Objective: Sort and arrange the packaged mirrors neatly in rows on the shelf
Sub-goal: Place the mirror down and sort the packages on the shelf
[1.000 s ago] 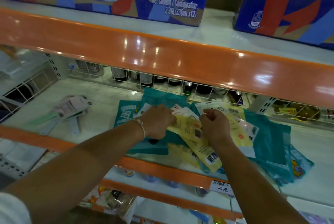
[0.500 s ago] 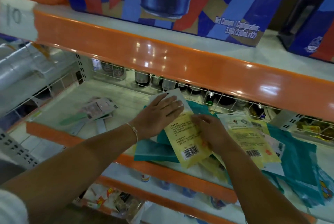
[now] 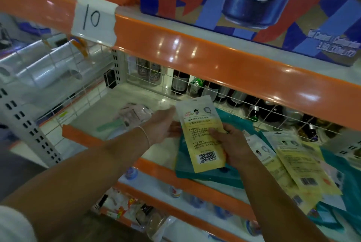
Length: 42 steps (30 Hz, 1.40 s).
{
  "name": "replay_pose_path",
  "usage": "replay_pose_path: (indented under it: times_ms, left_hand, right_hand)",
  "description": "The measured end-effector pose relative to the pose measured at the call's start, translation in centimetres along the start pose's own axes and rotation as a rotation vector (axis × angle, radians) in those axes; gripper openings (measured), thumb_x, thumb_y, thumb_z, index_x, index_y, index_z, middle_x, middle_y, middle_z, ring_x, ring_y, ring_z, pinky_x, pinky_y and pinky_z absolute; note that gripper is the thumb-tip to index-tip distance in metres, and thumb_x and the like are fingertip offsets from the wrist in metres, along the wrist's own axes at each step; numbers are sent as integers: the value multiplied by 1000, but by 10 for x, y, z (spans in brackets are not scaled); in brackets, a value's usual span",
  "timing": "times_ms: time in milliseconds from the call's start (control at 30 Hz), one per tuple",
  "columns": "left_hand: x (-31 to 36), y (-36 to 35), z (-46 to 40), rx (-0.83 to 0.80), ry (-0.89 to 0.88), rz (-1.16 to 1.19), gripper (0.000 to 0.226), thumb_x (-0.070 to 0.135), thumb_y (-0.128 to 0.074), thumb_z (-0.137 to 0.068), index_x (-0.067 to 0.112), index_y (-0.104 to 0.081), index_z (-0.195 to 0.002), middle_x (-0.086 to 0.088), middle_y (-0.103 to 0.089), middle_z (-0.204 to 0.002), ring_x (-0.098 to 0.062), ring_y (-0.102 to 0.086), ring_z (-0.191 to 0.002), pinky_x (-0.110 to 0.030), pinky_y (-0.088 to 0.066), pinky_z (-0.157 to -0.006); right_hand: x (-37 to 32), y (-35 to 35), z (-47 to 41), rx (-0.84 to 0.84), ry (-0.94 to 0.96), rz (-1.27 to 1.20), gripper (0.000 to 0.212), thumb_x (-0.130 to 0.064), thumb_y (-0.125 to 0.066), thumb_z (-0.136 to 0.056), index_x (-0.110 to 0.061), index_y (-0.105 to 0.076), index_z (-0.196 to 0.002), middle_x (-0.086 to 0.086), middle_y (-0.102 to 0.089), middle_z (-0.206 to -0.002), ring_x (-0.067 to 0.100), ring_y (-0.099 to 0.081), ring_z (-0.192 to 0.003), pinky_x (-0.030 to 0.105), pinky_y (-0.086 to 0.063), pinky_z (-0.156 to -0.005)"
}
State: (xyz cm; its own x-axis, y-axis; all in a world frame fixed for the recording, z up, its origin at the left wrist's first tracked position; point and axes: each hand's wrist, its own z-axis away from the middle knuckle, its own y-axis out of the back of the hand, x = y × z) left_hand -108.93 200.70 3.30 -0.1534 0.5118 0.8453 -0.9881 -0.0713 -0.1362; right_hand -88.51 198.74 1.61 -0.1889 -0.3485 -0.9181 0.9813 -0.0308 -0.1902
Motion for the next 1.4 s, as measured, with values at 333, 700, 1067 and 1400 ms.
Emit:
replay_pose_path:
  times_ms: [333,700,1067,1400]
  left_hand:
    - [-16,53,-11,75,-3,-36,28,28,-52,-100,2,-61,-109,-15,-74,-96,-28,-73,-83,-45,-61,-73]
    - [0,135,-26,375,-38,-11,28,29,-55,-97,3,-66,-96,-11,-74,-88,-26,-74,-76,-48,-61,-71]
    - [3,135,-25,246,-60,-11,25,28,-55,-98,5,-65,-101,-12,-74,-95,-27,-73,-82,-45,-61,-72]
    - [-4,51,-24,-44,-164,-378,37,41,-55,-96,6,-68,-92,-10,-75,-78,-22,-73,-68,-39,-62,-67]
  right_hand:
    - [23,-67,-18,-10,76,361,23,-20,-75,-85,-17,-67,-106,4,-76,-88,18,-72,-67,35,-57,-50]
    - [38,-122,-43,85,189,582,14,-22,-71,-86,-21,-68,-100,0,-71,-94,20,-69,-87,38,-59,-77]
    - [35,-136,-41,121,176,534,12,-26,-64,-91,-20,-65,-102,0,-67,-98,17,-68,-79,29,-57,-61]
    - [27,-76,-10,142,93,357,13,-25,-68,-91,-17,-71,-102,2,-77,-90,18,-74,-79,41,-61,-72]
